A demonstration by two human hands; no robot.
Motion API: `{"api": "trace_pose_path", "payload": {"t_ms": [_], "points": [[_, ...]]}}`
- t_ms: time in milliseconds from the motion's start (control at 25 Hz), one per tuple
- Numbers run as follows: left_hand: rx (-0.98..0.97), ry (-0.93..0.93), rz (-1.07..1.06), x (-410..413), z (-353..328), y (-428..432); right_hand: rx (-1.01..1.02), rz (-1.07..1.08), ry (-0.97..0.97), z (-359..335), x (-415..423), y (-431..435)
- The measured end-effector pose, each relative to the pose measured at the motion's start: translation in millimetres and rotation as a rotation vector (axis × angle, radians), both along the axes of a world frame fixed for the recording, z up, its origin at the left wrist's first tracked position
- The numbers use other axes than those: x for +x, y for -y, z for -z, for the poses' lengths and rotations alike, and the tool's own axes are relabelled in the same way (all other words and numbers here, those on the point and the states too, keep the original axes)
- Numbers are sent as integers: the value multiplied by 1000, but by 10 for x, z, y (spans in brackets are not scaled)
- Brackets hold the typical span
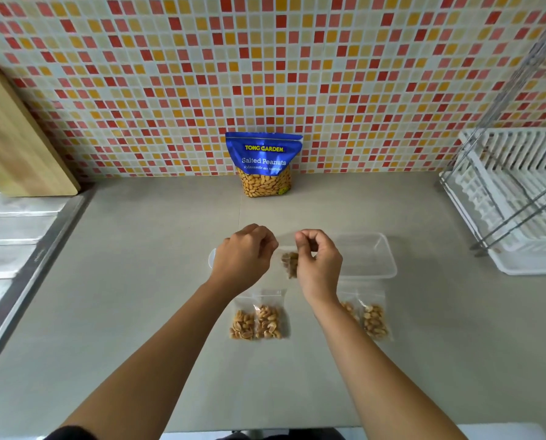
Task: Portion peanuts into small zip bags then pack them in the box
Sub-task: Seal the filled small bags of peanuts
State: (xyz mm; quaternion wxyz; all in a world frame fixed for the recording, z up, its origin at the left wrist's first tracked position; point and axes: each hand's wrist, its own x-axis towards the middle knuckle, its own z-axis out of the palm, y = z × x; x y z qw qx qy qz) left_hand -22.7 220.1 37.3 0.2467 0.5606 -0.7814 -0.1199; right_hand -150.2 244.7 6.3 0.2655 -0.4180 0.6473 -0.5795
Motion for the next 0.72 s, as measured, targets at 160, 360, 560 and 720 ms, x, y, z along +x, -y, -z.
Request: {"api": "trace_pose_path", "payload": {"t_ms": [160, 360, 560, 720], "points": [[22, 48, 1, 70, 47, 3, 8, 4, -35, -5, -24, -27], [192, -252, -47, 131, 137, -96, 106, -12, 122, 78, -37, -76], [787, -735, -93, 30, 453, -473, 218, 14, 435, 229, -49, -171], [817, -655, -185, -137, 699, -679, 358, 18, 213, 571, -156, -288]]}}
